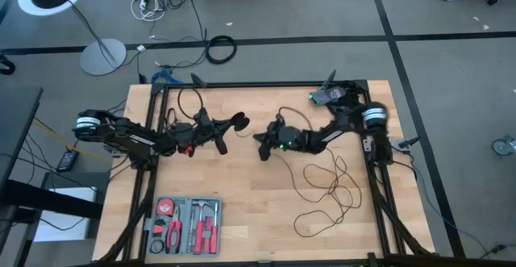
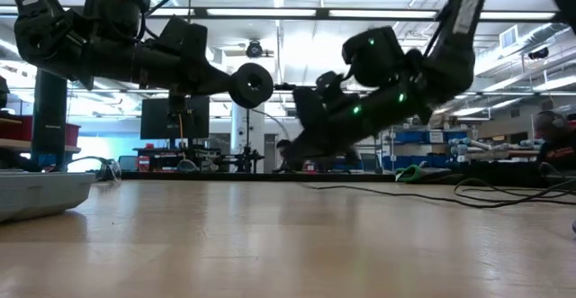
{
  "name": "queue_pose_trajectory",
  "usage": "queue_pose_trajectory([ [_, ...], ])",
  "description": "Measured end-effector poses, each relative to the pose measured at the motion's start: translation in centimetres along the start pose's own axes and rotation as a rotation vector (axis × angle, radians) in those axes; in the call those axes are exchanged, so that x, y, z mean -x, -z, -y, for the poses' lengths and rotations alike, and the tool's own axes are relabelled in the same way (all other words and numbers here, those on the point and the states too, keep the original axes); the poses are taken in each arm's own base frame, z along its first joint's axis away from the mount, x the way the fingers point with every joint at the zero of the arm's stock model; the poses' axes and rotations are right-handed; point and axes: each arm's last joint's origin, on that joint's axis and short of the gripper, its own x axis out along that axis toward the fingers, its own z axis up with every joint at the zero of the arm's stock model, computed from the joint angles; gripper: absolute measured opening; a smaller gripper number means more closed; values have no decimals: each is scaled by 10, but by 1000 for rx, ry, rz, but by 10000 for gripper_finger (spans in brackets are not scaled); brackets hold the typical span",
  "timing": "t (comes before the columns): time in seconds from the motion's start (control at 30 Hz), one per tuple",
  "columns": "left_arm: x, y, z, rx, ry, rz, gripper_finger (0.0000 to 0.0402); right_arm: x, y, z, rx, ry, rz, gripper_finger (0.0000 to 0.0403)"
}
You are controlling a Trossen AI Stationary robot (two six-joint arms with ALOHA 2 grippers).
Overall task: Coil cords
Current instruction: Coil the black wire on the spool
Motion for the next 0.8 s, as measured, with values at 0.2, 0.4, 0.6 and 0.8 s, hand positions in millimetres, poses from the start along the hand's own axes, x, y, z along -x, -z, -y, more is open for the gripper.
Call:
queue_pose_trajectory([
  [0.2, 0, -1, 2, 2, 60, -2, 0, 21, -45, 18, 47, 149, -115, 1],
  [0.4, 0, 3, 2, -17, 93, -38, 0, 37, -90, 16, 106, 160, -28, 1],
  [0.6, -1, 10, 0, -57, 30, -125, 0, 41, -124, -4, 103, 84, 34, 0],
  [0.8, -8, 7, 1, -79, -61, -141, 0, 29, -134, -42, 163, 9, 2, 0],
])
